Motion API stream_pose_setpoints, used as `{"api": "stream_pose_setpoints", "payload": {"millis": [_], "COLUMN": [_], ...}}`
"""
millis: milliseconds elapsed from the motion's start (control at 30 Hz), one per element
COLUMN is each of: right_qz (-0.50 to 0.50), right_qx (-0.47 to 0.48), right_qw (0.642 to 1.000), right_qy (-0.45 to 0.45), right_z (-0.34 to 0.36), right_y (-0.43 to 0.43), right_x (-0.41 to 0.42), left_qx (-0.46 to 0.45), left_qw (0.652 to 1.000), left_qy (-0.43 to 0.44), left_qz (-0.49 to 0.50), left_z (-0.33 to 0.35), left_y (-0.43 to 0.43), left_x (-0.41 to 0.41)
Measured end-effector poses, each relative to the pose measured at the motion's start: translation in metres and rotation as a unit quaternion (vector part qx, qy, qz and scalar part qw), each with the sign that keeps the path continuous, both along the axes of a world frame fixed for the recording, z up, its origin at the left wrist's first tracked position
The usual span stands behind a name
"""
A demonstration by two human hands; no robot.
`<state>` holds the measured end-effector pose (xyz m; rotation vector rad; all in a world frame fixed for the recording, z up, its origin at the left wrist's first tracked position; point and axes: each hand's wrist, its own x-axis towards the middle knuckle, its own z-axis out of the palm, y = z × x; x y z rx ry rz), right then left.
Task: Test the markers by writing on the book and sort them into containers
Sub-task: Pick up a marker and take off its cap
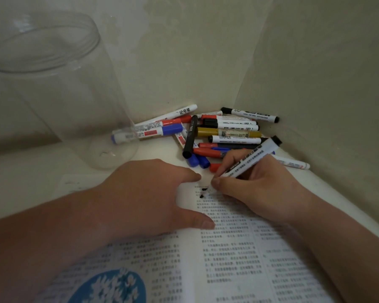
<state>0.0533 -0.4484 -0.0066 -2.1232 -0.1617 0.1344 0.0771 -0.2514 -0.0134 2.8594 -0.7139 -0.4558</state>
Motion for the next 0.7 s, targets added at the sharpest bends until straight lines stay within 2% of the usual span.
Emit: {"api": "stream_pose_setpoints", "payload": {"millis": [167, 300, 433, 567, 700], "right_qz": [-0.058, -0.030, 0.000, 0.025, -0.009], "right_qx": [-0.013, 0.048, 0.027, 0.026, 0.051], "right_qw": [0.998, 0.998, 0.999, 0.999, 0.999], "right_qy": [-0.014, -0.005, -0.017, 0.019, -0.007], "right_z": [-0.0034, -0.0041, -0.0047, -0.0007, -0.0031], "right_y": [-0.0043, -0.0070, -0.0051, -0.0051, -0.0060], "right_x": [0.0046, 0.0021, 0.0008, -0.0021, 0.0000], "left_qx": [0.000, 0.001, -0.006, -0.001, -0.002], "left_qw": [1.000, 1.000, 1.000, 1.000, 1.000], "left_qy": [-0.002, 0.001, 0.000, -0.005, -0.007], "left_qz": [0.003, 0.001, 0.002, 0.002, 0.003], "left_z": [-0.0003, -0.0004, -0.0010, -0.0019, -0.0026], "left_y": [0.0003, 0.0006, 0.0007, 0.0005, 0.0010], "left_x": [-0.0002, 0.0000, 0.0003, 0.0009, 0.0007]}}
